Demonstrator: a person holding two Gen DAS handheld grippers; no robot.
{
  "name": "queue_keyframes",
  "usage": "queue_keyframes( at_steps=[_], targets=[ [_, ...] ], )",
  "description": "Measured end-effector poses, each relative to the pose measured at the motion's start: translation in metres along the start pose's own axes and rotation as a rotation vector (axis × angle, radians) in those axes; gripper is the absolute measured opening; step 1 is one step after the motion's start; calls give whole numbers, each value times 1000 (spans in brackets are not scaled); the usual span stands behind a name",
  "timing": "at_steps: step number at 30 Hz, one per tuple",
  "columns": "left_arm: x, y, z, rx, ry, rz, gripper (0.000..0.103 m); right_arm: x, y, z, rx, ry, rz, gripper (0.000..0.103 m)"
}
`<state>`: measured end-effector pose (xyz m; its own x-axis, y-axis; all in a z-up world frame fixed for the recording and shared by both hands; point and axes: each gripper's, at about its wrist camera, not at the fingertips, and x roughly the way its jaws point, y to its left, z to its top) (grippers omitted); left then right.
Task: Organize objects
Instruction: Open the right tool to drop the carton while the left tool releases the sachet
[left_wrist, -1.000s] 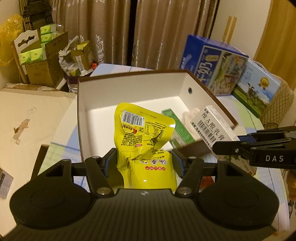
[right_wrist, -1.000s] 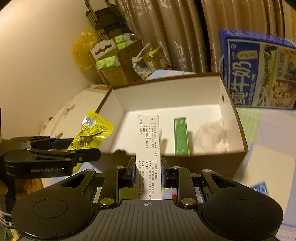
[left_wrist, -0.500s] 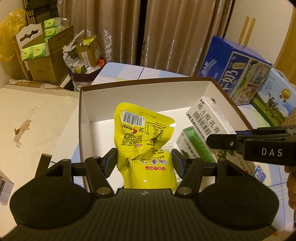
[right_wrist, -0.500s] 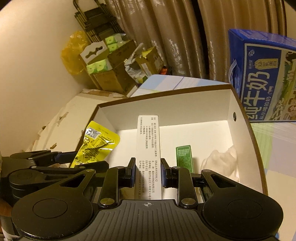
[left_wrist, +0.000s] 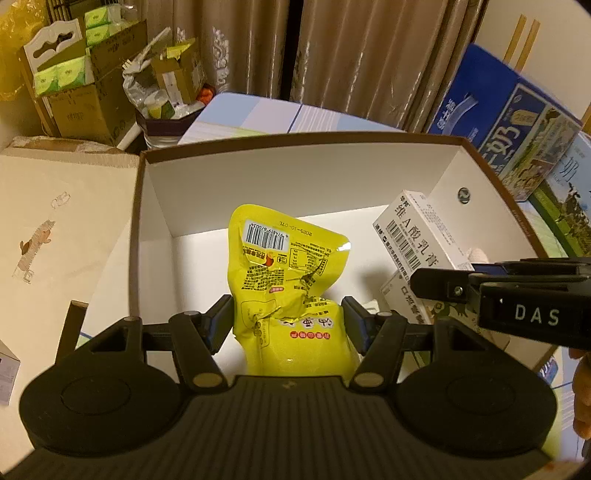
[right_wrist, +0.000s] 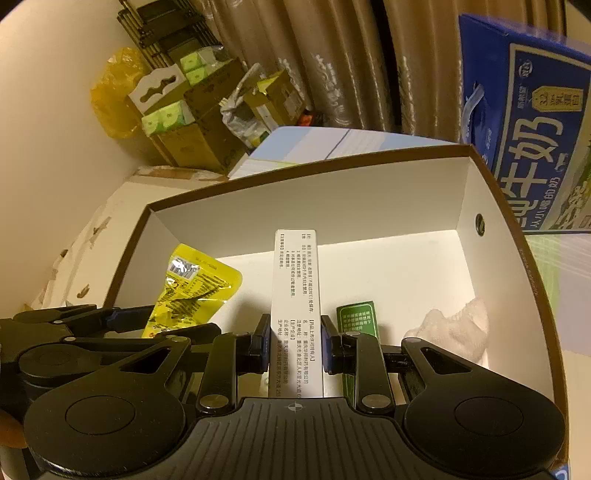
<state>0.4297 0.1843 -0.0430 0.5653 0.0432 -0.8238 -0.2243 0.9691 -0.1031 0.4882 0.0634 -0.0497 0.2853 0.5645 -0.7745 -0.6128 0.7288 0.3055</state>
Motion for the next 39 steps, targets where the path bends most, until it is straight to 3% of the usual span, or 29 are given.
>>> queue_keyframes(
  at_steps=[6, 12, 23, 27, 39],
  targets=[
    [18, 1, 9, -3, 14, 3, 61, 15, -2, 6, -4, 12, -21, 23],
    [26, -1, 17, 22, -3, 18, 70, 23, -5, 10, 3, 14, -29, 23],
    [22, 1, 21, 23, -11, 0, 71, 25, -6, 14, 12, -17, -21, 23],
    [15, 3, 22, 19, -24, 7, 78, 20, -8, 18, 40, -27, -10, 23],
    [-12, -2, 11, 14, -29, -24, 84, -20, -9, 2, 49, -19, -3, 25]
  ],
)
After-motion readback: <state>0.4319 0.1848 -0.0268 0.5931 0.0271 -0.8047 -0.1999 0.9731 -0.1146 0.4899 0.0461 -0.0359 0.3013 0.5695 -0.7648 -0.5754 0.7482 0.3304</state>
